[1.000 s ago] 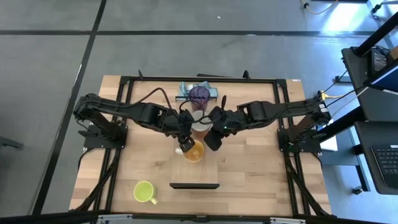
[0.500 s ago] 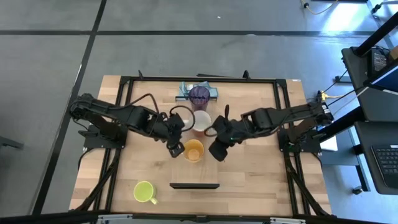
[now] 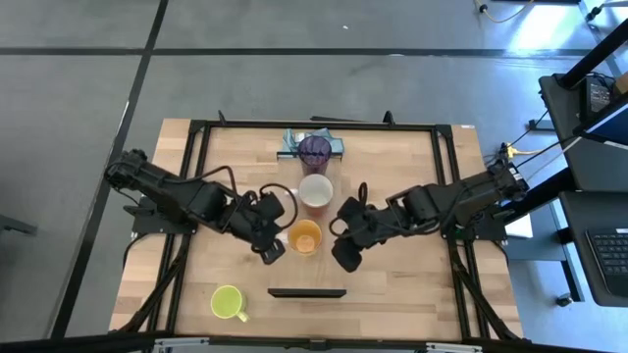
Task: Stack small to large cups/mugs on shelf
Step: Put the yellow cup on the shelf
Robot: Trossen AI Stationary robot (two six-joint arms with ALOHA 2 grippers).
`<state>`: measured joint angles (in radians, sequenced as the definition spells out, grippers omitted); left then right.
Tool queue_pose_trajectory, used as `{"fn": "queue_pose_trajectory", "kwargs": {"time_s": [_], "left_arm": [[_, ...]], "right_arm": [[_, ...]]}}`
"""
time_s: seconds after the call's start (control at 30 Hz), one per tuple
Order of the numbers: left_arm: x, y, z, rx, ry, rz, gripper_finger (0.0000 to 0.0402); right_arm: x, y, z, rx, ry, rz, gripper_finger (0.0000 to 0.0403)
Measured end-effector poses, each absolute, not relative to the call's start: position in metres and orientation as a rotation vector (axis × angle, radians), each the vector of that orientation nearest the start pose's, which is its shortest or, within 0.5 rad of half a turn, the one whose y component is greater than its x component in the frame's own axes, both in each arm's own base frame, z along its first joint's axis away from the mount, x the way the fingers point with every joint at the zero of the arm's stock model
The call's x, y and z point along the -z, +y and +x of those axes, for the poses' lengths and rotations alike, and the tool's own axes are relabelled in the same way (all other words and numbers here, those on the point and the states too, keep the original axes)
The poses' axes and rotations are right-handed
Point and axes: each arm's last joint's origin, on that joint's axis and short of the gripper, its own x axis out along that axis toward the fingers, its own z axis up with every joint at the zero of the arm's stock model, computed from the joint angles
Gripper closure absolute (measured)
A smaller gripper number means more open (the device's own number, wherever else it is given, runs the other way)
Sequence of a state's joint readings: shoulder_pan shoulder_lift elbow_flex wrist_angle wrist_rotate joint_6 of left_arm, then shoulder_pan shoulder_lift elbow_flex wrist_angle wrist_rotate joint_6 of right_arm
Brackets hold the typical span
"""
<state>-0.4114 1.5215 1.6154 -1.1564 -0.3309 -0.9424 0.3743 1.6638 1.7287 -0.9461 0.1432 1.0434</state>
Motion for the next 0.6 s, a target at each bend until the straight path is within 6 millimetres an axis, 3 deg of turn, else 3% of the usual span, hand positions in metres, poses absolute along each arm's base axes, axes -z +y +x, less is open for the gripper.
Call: {"fn": "queue_pose_trajectory", "kwargs": {"time_s": [0.6], "left_arm": [[-0.358,-0.131,0.281,-0.364,0.877,-0.536,0.04]], "right_arm": [[-0.358,0.145,0.333,0.202,0.847,0.735,0.0398]]}}
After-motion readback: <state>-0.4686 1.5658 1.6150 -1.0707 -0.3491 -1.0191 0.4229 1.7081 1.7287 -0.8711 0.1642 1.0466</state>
